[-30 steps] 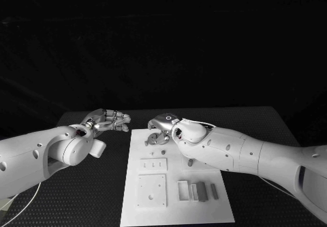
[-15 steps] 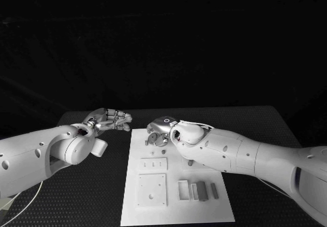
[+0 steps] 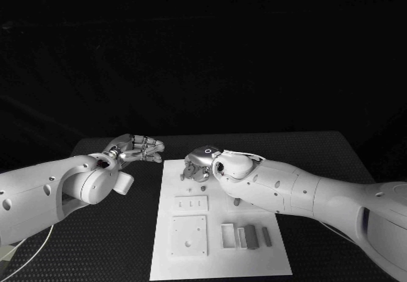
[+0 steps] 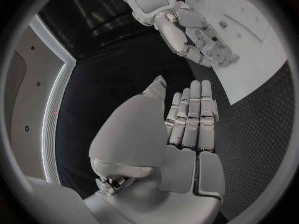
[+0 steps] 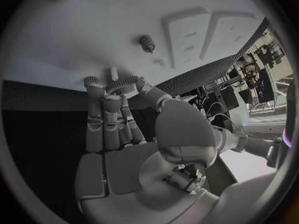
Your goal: Assemble the parts on the task board
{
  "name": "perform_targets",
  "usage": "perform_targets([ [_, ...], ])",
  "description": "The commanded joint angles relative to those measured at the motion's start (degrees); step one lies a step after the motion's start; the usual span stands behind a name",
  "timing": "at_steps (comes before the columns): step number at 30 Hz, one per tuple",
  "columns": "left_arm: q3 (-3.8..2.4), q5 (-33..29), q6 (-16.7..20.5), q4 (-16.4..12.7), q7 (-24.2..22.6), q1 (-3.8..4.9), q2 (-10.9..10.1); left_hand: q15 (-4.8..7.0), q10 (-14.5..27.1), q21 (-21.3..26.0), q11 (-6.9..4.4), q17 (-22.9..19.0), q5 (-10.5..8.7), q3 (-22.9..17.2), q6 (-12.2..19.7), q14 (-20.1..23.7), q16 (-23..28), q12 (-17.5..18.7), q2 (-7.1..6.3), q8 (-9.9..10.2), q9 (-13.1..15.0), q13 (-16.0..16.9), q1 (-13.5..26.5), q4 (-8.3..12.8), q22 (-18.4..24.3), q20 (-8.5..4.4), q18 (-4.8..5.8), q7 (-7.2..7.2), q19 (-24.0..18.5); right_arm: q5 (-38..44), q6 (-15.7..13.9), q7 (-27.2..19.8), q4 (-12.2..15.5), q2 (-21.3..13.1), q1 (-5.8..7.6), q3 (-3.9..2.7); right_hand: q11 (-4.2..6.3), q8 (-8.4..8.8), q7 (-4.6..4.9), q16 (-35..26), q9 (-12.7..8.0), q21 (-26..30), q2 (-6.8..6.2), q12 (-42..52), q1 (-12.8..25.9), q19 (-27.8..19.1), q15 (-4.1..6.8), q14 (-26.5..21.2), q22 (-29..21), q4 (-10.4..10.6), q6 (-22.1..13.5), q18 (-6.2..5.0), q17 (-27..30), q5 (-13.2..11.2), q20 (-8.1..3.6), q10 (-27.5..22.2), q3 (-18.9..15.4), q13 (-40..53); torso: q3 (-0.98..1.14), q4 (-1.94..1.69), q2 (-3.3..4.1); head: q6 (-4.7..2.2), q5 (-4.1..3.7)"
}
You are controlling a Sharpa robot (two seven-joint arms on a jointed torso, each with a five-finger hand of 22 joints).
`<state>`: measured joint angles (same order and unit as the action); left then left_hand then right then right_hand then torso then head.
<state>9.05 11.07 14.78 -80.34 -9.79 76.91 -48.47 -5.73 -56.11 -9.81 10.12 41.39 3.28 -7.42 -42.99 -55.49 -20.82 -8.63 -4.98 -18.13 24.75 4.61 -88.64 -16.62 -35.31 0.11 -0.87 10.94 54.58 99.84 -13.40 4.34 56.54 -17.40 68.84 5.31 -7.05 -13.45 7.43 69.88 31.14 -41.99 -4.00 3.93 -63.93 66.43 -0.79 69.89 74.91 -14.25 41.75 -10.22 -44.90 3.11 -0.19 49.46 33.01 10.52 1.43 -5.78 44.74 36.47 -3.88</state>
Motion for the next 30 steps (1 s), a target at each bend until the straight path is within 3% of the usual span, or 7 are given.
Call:
perform_targets([
  [1, -0.05, 0.09, -0.49, -0.07, -0.23, 0.08, 0.08, -0.10, 0.03, 0.20, 0.54, 0.11, -0.20, -0.42, 0.06, -0.47, 0.22, 0.25, 0.01, 0.30, -0.10, -0.09, 0.44, -0.03, -0.08, -0.01, -1.11, 0.62, 0.24, 0.13, 2.98, -0.55, -0.41, 0.26, -0.34, 0.38, 0.32, 0.00, 0.02, 0.01, -0.08, 0.31, 0.71, -0.19, 0.05, -0.21, 0.44, -0.09, 0.68, -0.62, -0.24, -4.78, 0.12, -0.35, 0.27, -0.02, 0.03, -0.30, 0.02, 0.06, 0.00, 0.10, 0.05],
  [10, -0.05, 0.06, -0.42, -0.16, -0.18, 0.09, 0.03, -0.09, 0.12, 0.25, 0.59, 0.29, -0.20, -0.52, 0.36, -0.54, 0.40, 0.35, -0.03, 0.50, -0.16, -0.13, 0.76, -0.01, -0.12, -0.03, -1.13, 0.95, 0.27, 1.04, 3.51, -0.20, -0.48, 0.11, -0.40, 0.57, 0.11, -0.71, 0.35, 0.18, -0.02, 0.50, 1.79, 0.02, 0.78, -0.22, 0.25, -0.12, 0.78, -1.36, 0.83, -4.78, 0.31, -0.35, 0.37, 0.42, 0.26, -1.06, 0.05, 0.12, -0.02, 0.15, 0.12],
  [20, -0.05, 0.06, -0.34, -0.25, -0.14, 0.09, -0.17, -0.08, 0.17, 0.28, 0.61, 0.37, -0.20, -0.58, 0.46, -0.56, 0.48, 0.40, -0.09, 0.56, -0.18, -0.14, 0.79, 0.02, -0.14, -0.04, -1.14, 1.04, 0.26, 2.56, 2.99, 0.03, 0.48, -0.88, -0.39, 0.65, -0.25, -2.07, 0.92, 0.63, -0.02, 0.54, 2.12, 0.83, 1.36, 0.18, -0.11, 0.11, 0.92, -1.97, 3.50, -4.78, 0.58, -0.36, 0.24, 3.41, 0.70, -1.55, 0.08, 0.16, -0.01, 0.23, 0.20],
  [30, -0.05, 0.06, -0.25, -0.32, -0.13, 0.09, -0.30, -0.08, 0.19, 0.30, 0.61, 0.41, -0.20, -0.61, 0.48, -0.57, 0.52, 0.41, -0.14, 0.57, -0.18, -0.14, 0.77, 0.05, -0.14, -0.04, -1.14, 1.07, 0.25, 3.58, 0.17, 0.68, 1.82, -2.06, -0.38, 0.66, -0.34, -3.21, 1.24, 1.43, -0.20, 0.10, 1.95, 2.05, 0.97, 1.23, -0.16, 0.82, 1.08, -2.20, 6.22, -4.78, 0.68, -0.35, -0.25, 7.61, 0.99, -1.38, 0.12, 0.18, -0.01, 0.22, 0.20],
])
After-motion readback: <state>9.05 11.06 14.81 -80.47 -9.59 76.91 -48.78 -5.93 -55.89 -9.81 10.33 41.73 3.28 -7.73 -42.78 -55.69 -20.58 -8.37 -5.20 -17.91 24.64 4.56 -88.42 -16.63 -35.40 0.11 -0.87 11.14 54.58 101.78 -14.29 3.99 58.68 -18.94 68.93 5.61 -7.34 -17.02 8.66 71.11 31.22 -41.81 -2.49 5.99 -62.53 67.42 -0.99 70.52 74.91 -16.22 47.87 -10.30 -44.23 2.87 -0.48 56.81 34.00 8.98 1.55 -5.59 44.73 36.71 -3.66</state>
